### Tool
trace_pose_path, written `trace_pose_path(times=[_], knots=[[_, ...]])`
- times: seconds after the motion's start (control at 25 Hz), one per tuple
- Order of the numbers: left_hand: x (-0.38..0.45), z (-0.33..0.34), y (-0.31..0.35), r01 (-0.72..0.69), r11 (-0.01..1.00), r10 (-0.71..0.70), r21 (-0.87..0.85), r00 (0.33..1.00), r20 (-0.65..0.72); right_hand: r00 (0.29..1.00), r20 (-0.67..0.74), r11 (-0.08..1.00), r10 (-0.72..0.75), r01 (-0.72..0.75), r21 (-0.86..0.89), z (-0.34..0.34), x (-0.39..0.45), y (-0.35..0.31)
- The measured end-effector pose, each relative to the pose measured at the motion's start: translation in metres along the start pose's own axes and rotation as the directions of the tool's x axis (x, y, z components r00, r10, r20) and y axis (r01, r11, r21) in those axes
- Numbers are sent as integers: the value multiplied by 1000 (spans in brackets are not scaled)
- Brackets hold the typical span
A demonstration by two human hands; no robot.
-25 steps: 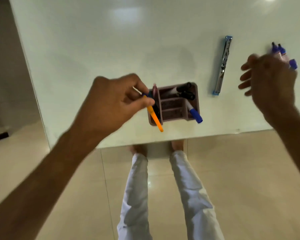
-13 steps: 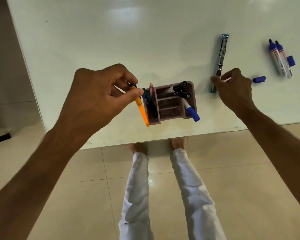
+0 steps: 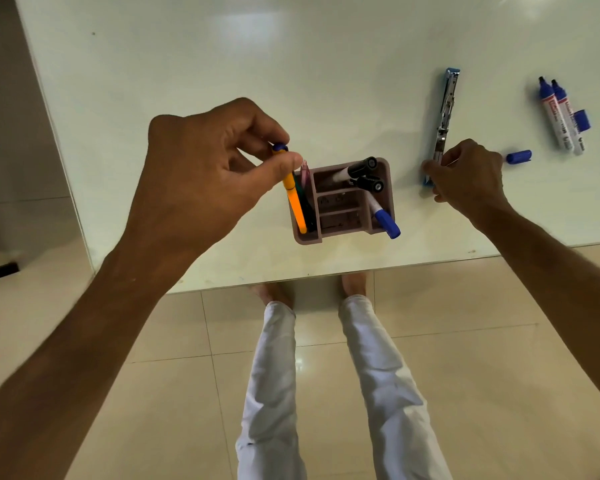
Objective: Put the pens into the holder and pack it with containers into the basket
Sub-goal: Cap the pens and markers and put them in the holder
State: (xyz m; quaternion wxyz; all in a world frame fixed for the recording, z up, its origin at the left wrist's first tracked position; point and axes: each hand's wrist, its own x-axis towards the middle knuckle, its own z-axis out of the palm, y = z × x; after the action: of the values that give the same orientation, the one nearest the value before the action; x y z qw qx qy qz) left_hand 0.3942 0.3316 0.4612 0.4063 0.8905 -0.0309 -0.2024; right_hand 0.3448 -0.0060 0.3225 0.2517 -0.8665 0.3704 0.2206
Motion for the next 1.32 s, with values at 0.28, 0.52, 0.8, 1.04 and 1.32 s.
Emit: trace_pose_path(times=[0.28,0.52,0.8,1.04,1.32], knots=[[3,15,-6,33,999,-32,-13,999,35,1000,8,1000,-7,7,-1,5,-3,4],[1,17,-13,51,999,-51,1,995,83,999,42,999,-11,9,51,3,-16,-2],[-2,19,-16,70,997,-69,-15,993,92,955,295,751,11,-203,628,-26,-55,-19],[6,27,-10,30,998,-36,62,994,99,931,293,645,-219,-87,759,-50,-77,-31],[3,31,-8,-44,974,-4,220,977,212,793,518,287,-320,-440,851,-68,-91,-46]])
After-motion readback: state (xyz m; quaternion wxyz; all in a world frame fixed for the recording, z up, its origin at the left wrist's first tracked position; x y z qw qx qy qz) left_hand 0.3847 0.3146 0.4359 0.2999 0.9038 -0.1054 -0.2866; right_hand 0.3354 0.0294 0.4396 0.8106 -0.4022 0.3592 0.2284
